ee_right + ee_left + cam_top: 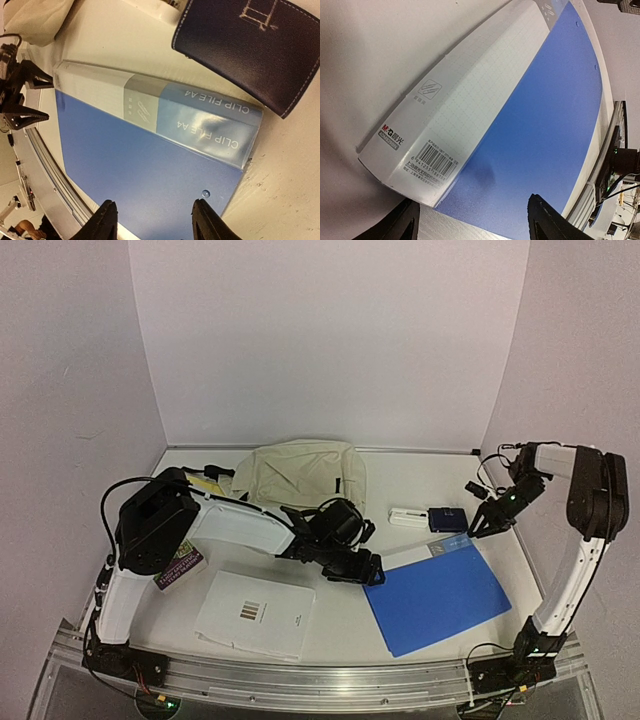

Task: Pack the student bag
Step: Pick up the files from the center of the board.

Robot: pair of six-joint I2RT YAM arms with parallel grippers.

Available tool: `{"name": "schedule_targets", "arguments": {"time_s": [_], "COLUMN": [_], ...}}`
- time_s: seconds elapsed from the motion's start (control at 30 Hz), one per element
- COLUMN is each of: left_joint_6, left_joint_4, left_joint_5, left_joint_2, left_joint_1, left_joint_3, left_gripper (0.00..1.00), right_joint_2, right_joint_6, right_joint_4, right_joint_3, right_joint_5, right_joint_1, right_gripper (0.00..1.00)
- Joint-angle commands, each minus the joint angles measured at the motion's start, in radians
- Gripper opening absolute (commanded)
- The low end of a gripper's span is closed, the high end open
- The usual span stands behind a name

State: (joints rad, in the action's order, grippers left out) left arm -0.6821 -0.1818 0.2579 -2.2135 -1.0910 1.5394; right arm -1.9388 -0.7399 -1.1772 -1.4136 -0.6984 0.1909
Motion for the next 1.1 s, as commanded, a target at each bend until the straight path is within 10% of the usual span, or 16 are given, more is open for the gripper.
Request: {"name": "schedule_targets", "arguments": {"time_s": [0.0,0.37,1.07], "left_joint_6": [-0.013,-0.021,-0.011], "left_joint_4": [-0.007,0.02,0.032], "left_joint_5": [-0.017,0.0,0.025], "left_joint_2": [-0.003,-0.008,-0.04], "left_joint_1": [0.016,0.021,0.023], "left_joint_3": [0.002,-0.031,0.012], "left_gripper": [0.74,0.73,0.72], "right_joint_2": [0.007,-0.147,-0.012], "right_joint_6": [0.1,0.105,-0.069], "right_joint_4": [0.094,0.168,-0.246], "right_joint_3": [-0.007,0.01,-0.083], "right_joint_5": [0.15,0.164,-0.211], "right_joint_1": [0.0,0.0,-0.034], "right_gripper": [0.53,0.55,0.22]}}
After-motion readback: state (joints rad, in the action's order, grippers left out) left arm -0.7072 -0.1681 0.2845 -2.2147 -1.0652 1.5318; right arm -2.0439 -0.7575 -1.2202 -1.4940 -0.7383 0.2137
